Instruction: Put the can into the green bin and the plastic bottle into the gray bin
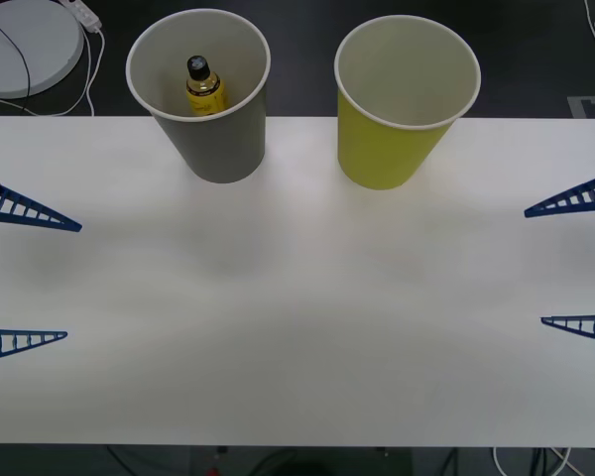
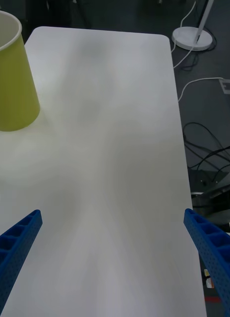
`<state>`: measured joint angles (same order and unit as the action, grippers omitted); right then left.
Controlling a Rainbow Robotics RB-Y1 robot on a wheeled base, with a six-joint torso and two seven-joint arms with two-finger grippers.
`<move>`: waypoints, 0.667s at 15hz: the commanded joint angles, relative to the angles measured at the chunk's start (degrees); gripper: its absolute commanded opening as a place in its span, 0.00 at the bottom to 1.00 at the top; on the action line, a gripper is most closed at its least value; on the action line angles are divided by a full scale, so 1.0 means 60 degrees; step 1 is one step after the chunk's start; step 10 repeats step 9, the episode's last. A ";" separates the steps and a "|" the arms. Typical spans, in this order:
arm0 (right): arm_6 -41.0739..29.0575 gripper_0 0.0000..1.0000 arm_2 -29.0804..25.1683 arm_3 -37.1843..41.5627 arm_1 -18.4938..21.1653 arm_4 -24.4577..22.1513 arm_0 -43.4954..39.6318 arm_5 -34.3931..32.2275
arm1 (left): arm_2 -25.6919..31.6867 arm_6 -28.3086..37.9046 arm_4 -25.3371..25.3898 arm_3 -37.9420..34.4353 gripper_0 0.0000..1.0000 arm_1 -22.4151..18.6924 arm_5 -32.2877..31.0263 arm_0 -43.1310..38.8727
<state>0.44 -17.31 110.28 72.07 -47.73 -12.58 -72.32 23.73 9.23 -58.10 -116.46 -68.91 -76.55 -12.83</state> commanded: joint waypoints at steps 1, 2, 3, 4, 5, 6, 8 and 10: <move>0.0161 1.00 0.0000 -0.0084 -0.0001 0.0162 0.0002 -0.0032 | 0.0000 0.0000 0.0000 0.0000 1.00 0.0000 0.0000 0.0000; 0.0205 1.00 0.0000 -0.0084 -0.0015 0.0235 0.0002 -0.0032 | 0.0000 0.0000 0.0000 0.0000 1.00 0.0000 0.0000 0.0000; 0.0220 1.00 -0.0015 -0.0084 -0.0001 0.0279 0.0002 -0.0032 | 0.0000 0.0000 0.0000 0.0000 1.00 0.0000 0.0000 0.0000; 0.0220 1.00 -0.0015 -0.0084 -0.0001 0.0279 0.0002 -0.0032 | 0.0000 0.0000 0.0000 0.0000 1.00 0.0000 0.0000 0.0000; 0.0220 1.00 -0.0015 -0.0084 -0.0001 0.0279 0.0002 -0.0032 | 0.0000 0.0000 0.0000 0.0000 1.00 0.0000 0.0000 0.0000; 0.0220 1.00 -0.0015 -0.0084 -0.0001 0.0279 0.0002 -0.0032 | 0.0000 0.0000 0.0000 0.0000 1.00 0.0000 0.0000 0.0000; 0.0220 1.00 -0.0015 -0.0084 -0.0001 0.0279 0.0002 -0.0032 | 0.0000 0.0000 0.0000 0.0000 1.00 0.0000 0.0000 0.0000; 0.0220 1.00 -0.0015 -0.0084 -0.0001 0.0279 0.0002 -0.0032 | 0.0000 0.0000 0.0000 0.0000 1.00 0.0000 0.0000 0.0000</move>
